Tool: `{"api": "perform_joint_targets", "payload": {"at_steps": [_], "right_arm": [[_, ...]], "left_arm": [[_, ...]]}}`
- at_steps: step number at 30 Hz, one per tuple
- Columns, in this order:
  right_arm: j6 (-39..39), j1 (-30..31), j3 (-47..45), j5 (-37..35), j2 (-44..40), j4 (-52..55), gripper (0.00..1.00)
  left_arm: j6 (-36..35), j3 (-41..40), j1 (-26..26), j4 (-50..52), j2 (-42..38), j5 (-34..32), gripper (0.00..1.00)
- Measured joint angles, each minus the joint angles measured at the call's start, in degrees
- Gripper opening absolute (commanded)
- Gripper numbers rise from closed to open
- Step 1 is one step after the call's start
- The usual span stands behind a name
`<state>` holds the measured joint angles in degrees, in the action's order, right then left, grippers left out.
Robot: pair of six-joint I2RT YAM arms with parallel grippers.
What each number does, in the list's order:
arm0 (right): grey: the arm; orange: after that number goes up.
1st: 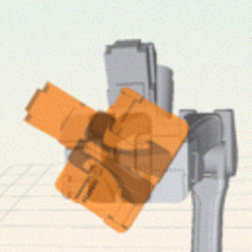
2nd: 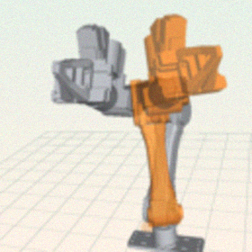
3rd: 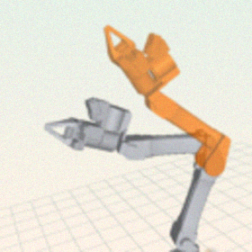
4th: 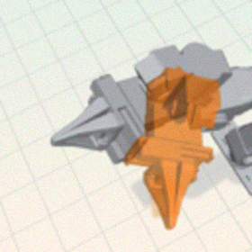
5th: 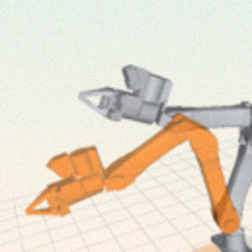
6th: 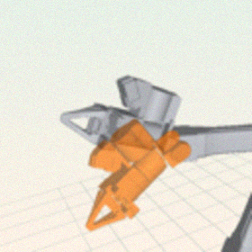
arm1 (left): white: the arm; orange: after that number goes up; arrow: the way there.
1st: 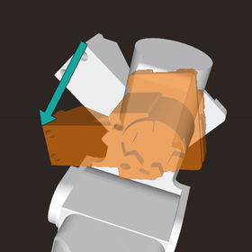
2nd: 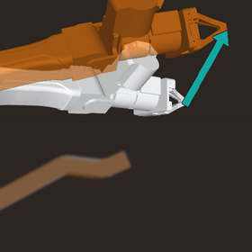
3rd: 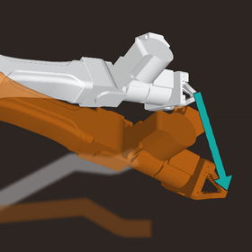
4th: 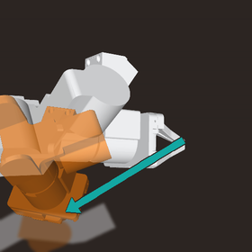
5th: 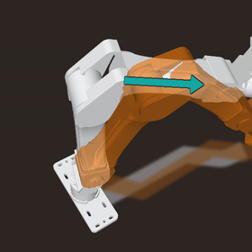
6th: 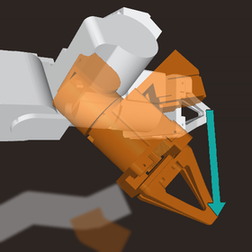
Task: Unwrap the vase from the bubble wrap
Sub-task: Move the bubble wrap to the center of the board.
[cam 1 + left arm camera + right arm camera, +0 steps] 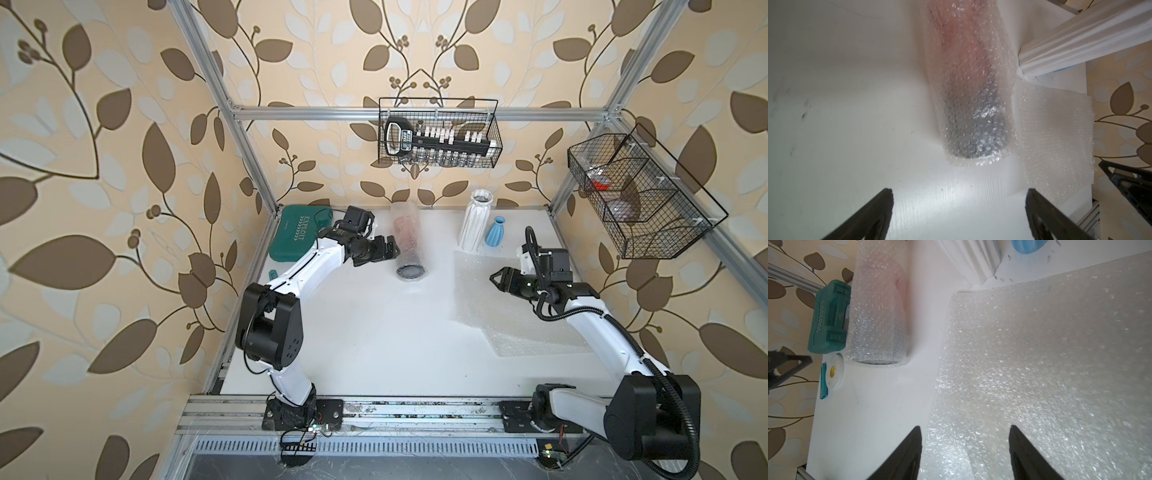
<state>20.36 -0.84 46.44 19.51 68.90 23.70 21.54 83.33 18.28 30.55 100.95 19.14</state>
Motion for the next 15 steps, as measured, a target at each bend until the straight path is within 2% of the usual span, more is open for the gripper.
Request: {"api": "perform_joint_targets", "payload": {"at_steps": [10, 15], "right_arm": [[0.46, 0.26, -0.44, 0.76, 0.00, 0.04, 0.68], [0.66, 0.52, -1.27, 1.31, 0.00, -0.09, 0.68]], "left_arm": [[0.57, 19.04, -0.02, -1.11, 18.03, 3.30, 0.99], [1.29, 23.63, 0.00, -0.72, 23.85, 5.35, 0.99]]}}
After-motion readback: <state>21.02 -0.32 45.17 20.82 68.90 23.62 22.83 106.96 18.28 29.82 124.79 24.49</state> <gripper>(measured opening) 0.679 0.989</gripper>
